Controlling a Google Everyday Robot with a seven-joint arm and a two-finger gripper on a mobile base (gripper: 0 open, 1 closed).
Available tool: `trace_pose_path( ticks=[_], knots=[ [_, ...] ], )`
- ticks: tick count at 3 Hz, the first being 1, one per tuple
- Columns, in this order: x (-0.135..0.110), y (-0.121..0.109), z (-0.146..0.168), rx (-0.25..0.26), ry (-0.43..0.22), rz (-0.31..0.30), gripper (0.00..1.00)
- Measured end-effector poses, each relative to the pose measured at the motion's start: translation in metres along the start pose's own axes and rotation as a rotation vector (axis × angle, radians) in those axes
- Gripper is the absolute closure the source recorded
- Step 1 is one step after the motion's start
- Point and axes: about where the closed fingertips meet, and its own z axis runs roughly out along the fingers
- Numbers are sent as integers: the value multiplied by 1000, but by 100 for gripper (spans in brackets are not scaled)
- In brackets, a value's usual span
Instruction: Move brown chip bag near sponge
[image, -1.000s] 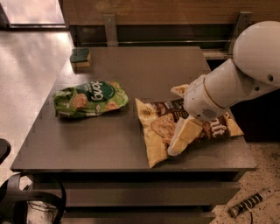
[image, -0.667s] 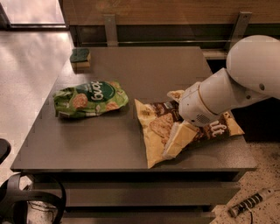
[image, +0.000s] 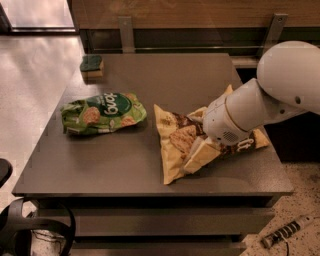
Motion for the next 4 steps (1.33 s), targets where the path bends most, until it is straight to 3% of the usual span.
trace_pose_path(
  ticks=[2,3,4],
  knots=[
    [-2,1,0,-2,1,-5,92],
    [-4,-1,-1,0,5,-13,100],
    [-14,-20,-17,28,39,-50,100]
  ],
)
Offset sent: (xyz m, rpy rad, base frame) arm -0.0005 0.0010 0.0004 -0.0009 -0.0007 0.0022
